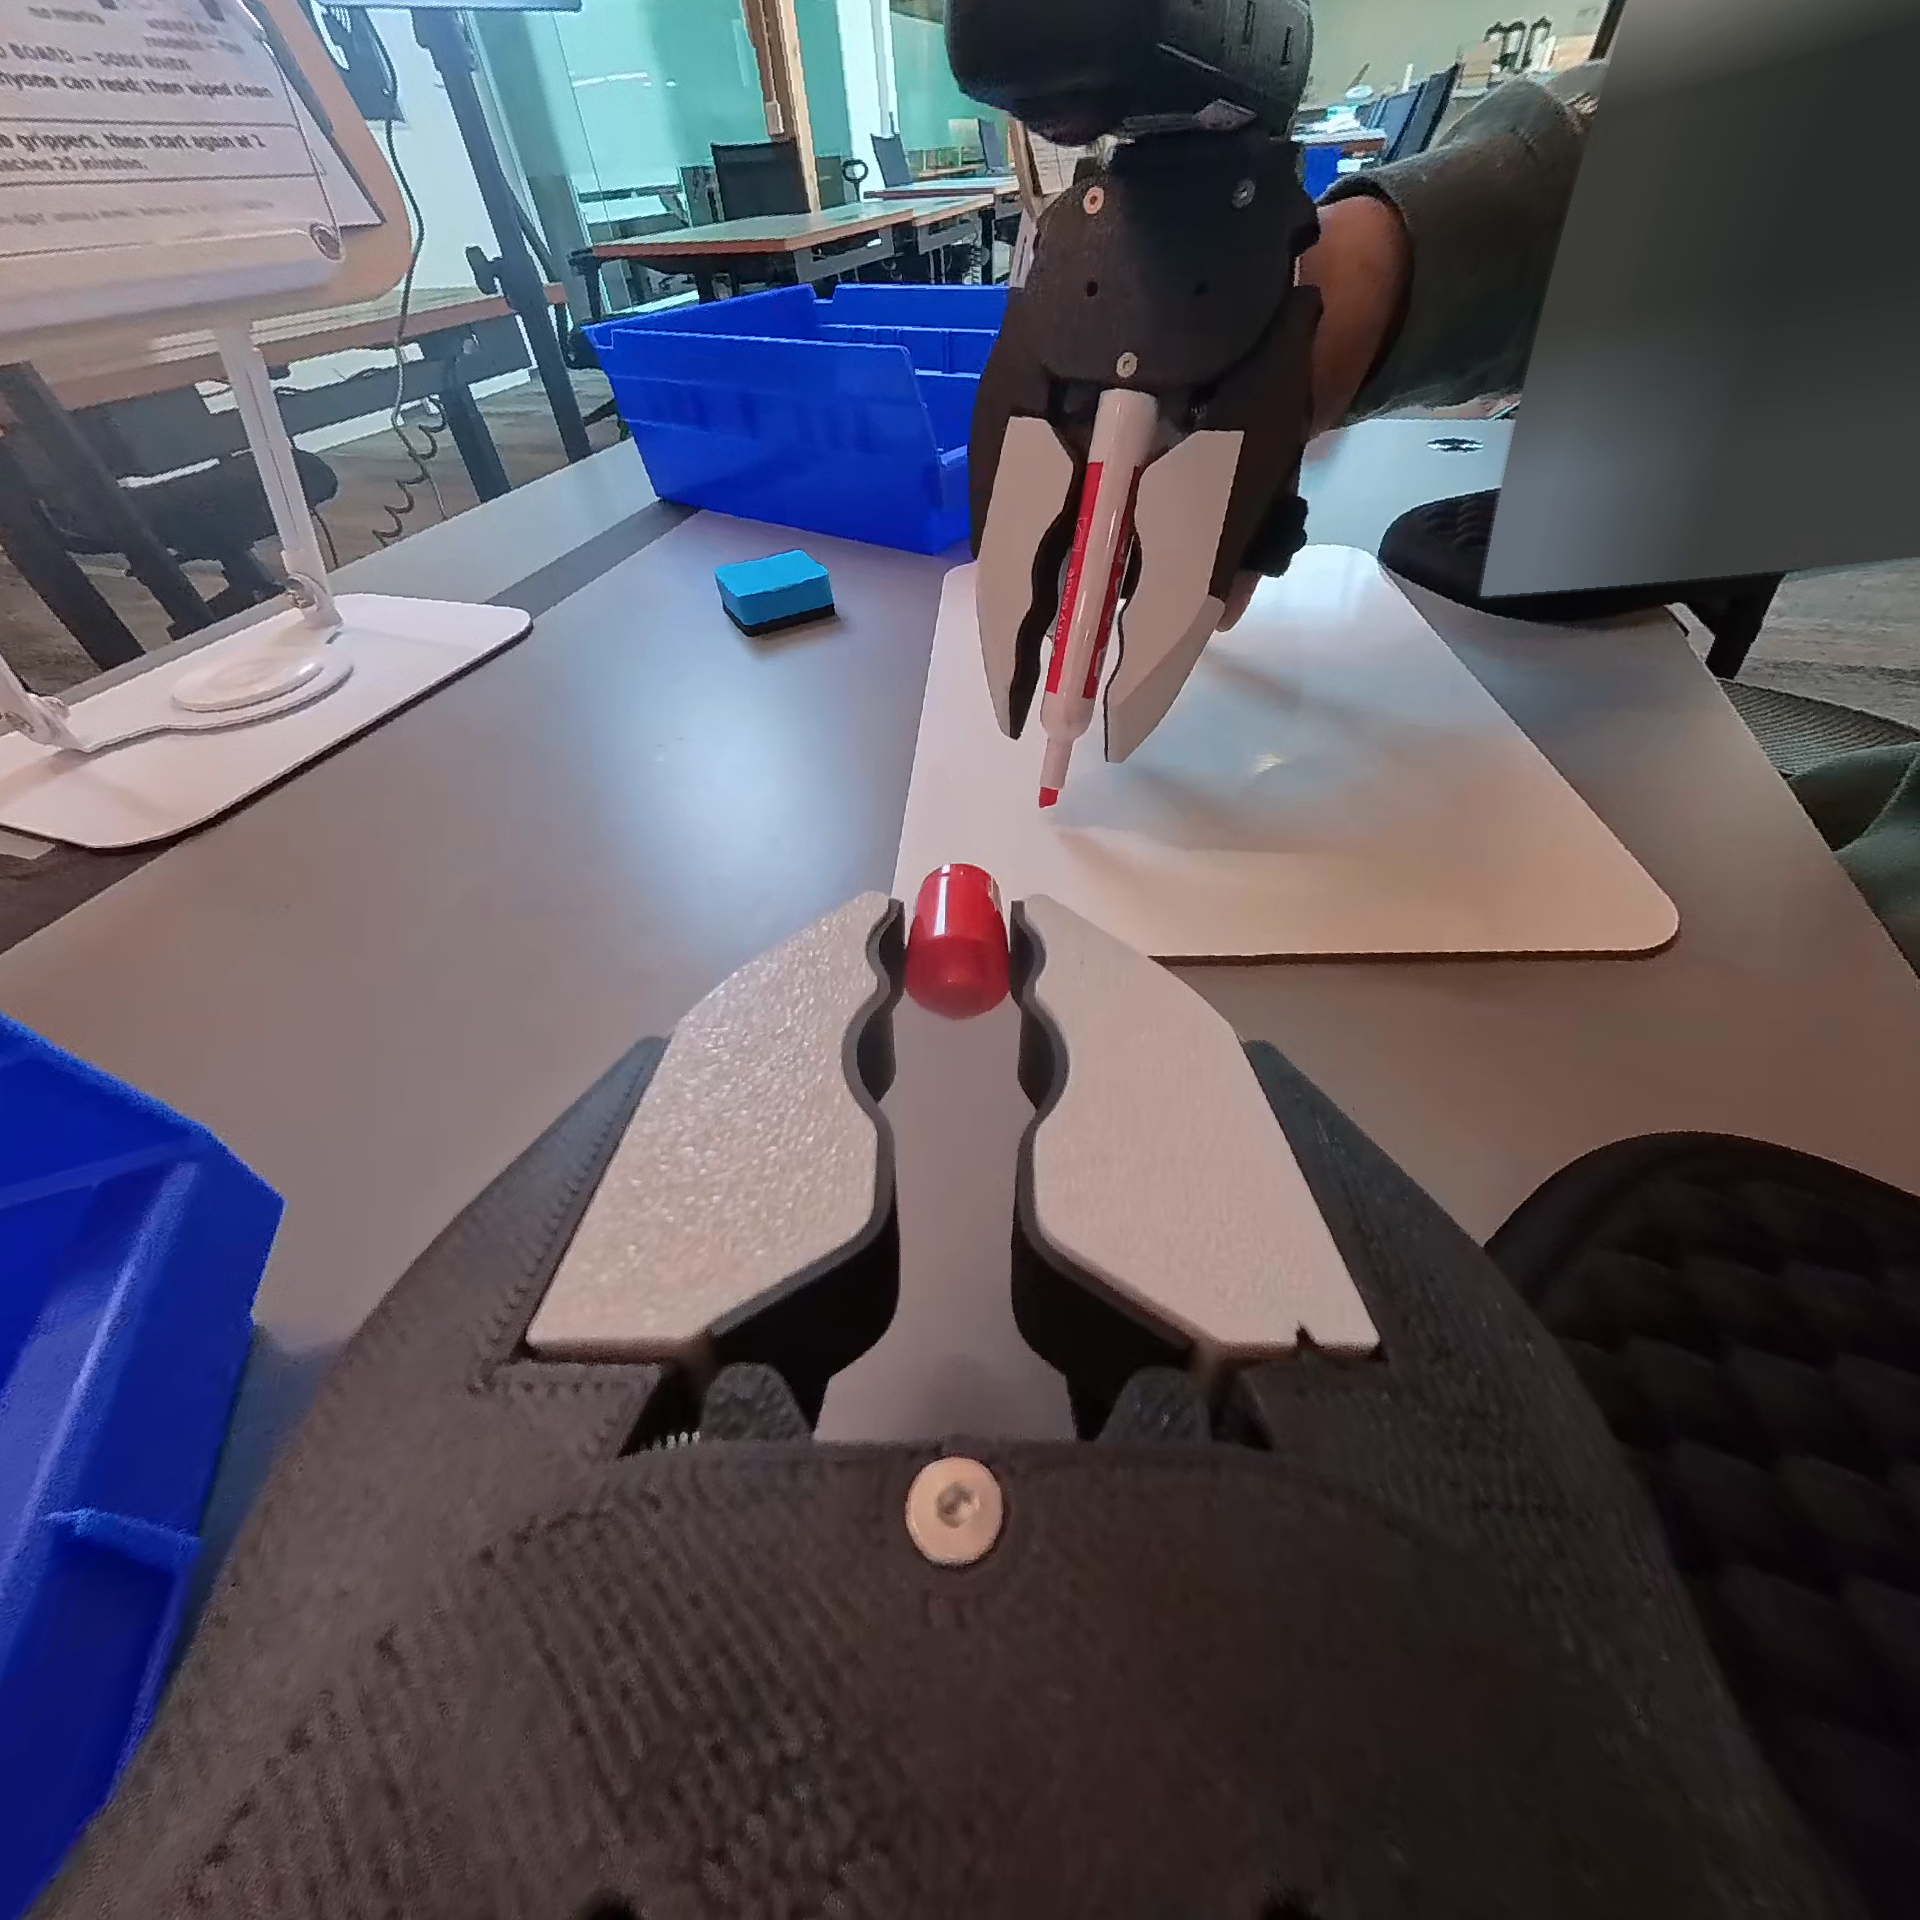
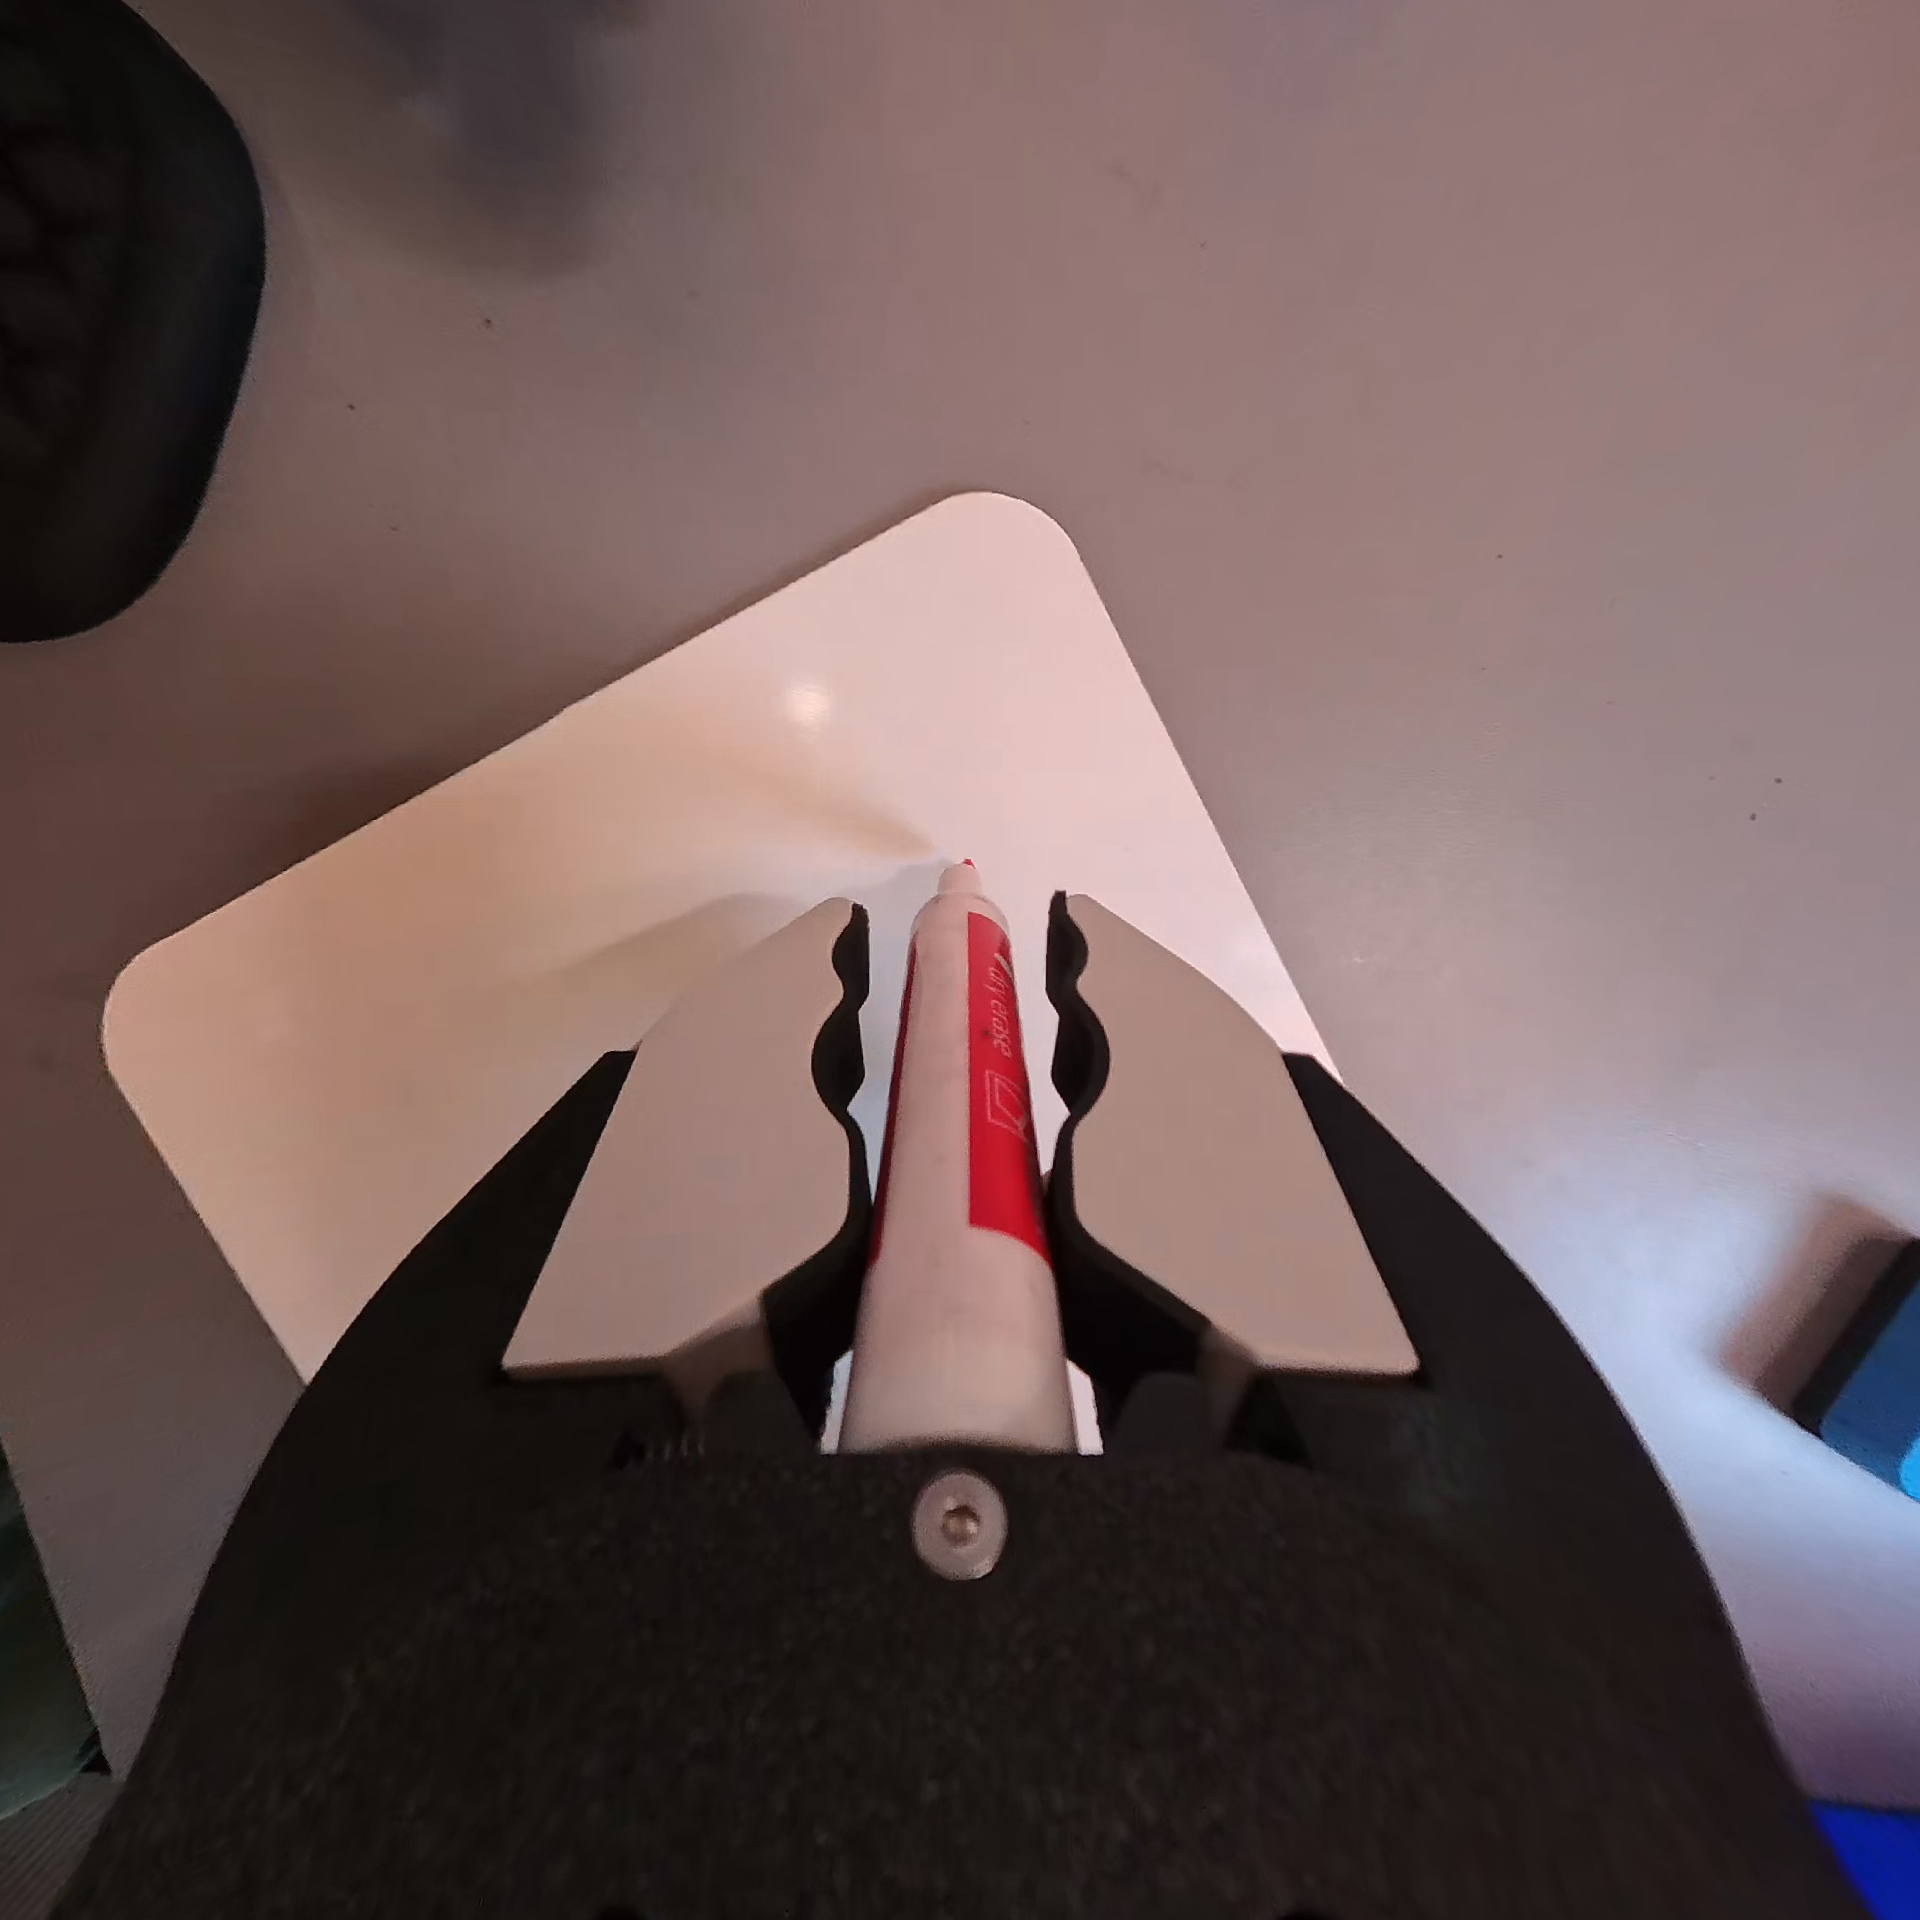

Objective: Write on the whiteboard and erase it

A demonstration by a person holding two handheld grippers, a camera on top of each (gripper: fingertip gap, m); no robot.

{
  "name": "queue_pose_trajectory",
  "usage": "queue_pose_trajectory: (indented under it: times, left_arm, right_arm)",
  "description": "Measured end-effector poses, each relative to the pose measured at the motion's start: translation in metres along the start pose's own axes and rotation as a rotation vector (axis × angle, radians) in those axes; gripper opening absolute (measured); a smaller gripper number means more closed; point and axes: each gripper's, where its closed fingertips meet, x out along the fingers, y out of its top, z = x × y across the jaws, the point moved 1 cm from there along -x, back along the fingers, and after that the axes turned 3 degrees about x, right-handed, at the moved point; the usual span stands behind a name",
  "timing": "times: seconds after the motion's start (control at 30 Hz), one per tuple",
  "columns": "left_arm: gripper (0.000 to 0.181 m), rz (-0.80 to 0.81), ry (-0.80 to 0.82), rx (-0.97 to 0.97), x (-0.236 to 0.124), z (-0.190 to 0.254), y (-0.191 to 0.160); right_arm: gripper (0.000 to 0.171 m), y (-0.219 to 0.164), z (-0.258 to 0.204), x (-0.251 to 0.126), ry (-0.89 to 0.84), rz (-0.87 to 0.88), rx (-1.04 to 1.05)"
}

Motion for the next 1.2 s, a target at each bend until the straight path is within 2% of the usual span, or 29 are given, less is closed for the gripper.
queue_pose_trajectory:
  times: [0.63, 0.93, 1.2]
  left_arm:
    - [0.019, -0.024, -0.024, 0.008, 0.003, 0.004, -0.004]
    - [0.019, -0.027, -0.013, -0.004, 0.002, 0.002, -0.004]
    - [0.019, -0.032, -0.016, -0.002, 0.003, 0.003, -0.005]
  right_arm:
    - [0.033, 0.006, 0.002, 0.01, 0.027, -0.021, 0.0]
    - [0.033, 0.016, -0.023, 0.018, 0.074, -0.031, -0.064]
    - [0.033, 0.007, -0.055, 0.013, 0.124, -0.076, -0.122]
